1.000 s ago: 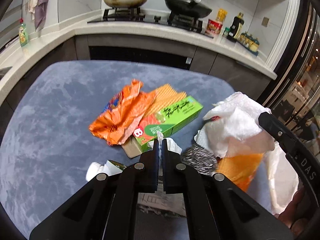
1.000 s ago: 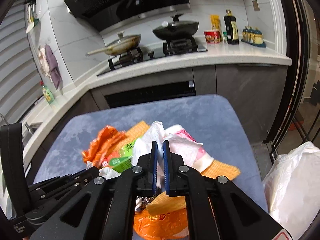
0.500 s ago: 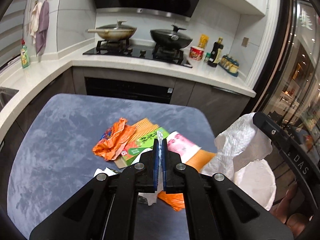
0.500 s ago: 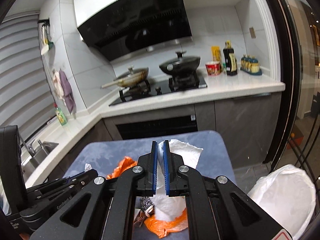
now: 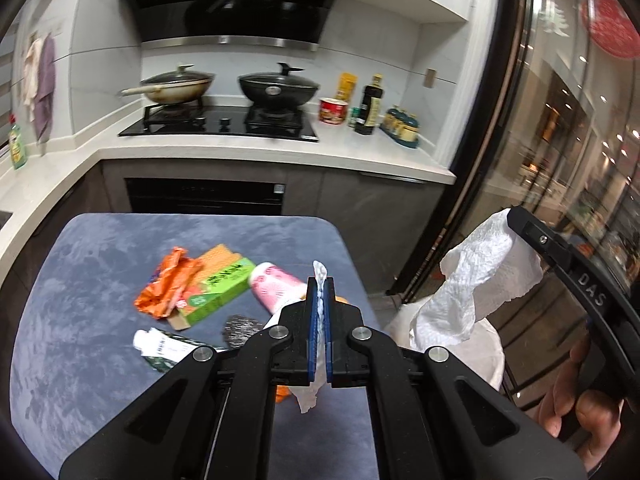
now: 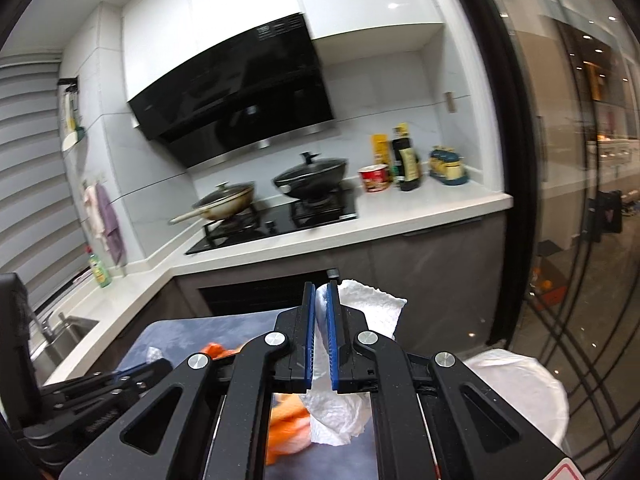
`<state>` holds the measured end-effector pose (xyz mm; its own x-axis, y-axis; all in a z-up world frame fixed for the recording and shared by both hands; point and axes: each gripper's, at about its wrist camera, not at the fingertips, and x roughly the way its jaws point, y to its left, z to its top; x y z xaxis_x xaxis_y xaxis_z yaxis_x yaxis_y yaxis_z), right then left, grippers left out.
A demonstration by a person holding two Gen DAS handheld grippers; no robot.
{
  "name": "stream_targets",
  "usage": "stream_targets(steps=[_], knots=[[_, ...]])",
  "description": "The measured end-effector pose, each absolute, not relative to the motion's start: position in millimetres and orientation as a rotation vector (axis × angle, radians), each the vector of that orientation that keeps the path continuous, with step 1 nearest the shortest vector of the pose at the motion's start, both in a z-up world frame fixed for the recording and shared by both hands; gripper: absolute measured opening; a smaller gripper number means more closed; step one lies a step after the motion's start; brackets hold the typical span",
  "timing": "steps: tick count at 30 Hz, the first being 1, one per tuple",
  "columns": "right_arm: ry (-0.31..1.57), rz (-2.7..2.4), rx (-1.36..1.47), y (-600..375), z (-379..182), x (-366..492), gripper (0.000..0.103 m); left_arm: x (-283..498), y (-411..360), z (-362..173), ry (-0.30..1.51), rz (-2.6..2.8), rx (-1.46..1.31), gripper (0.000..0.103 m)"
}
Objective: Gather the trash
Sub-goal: 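Carry the held papers over the bin and open both tools to release them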
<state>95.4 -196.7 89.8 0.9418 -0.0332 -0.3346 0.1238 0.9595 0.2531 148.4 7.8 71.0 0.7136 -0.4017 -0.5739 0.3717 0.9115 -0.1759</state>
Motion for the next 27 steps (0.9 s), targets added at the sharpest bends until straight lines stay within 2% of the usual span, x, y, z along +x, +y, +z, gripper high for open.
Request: stream_targets(steps=[13, 27], knots=[[0.403, -0.263, 0.336, -297, 49, 54, 0.005, 122, -95, 62, 0.666, -0.571, 0.044, 0.002], [0.522, -0.366, 0.395, -357, -8, 48, 0.006, 120, -187, 24, 0.728, -0.680, 0.126, 0.002]])
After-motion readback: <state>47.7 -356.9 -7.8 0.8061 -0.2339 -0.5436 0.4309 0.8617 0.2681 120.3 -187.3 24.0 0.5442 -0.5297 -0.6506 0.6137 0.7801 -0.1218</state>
